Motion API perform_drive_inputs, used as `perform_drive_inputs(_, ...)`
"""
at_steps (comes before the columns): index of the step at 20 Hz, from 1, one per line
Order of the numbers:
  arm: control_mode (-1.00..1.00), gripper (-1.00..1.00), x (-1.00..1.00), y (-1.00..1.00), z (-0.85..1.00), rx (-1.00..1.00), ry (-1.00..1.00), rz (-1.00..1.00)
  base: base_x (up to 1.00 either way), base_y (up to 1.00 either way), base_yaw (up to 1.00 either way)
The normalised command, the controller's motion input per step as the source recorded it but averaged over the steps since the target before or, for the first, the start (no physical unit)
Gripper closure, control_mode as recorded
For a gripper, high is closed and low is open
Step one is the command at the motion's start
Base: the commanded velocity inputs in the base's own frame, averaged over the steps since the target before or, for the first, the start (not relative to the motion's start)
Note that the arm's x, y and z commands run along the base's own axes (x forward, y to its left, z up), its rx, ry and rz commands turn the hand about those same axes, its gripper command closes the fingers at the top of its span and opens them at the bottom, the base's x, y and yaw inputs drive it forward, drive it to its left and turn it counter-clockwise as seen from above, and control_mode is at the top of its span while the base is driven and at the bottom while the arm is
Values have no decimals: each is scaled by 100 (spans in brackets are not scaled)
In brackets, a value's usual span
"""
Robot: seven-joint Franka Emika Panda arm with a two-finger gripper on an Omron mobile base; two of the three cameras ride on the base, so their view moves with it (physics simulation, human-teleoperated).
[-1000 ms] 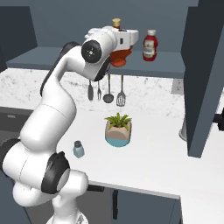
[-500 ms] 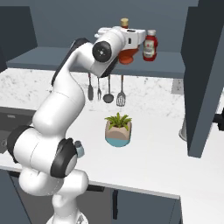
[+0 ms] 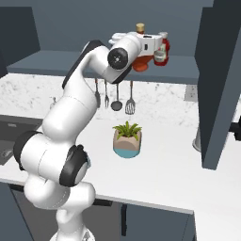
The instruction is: Put the shaker and condiment bottle from the counter next to their counterparts in the cabinet.
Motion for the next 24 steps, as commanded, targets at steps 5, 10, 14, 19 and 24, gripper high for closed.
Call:
perform_drive_inputs(5,-100,100,37,0,-15,0,0,0,0,0,0)
perform_drive_inputs(10,-100,100,34,0,-10,0,0,0,0,0,0)
perform_drive_inputs(14,-100,-100,8,0,-46,-3,0,0,0,0,0)
perform_drive_inputs(19,-100,-100,4,0,-26,-1,0,0,0,0,0)
perform_drive_inputs(24,-100,-100,3,0,-16,0,0,0,0,0,0)
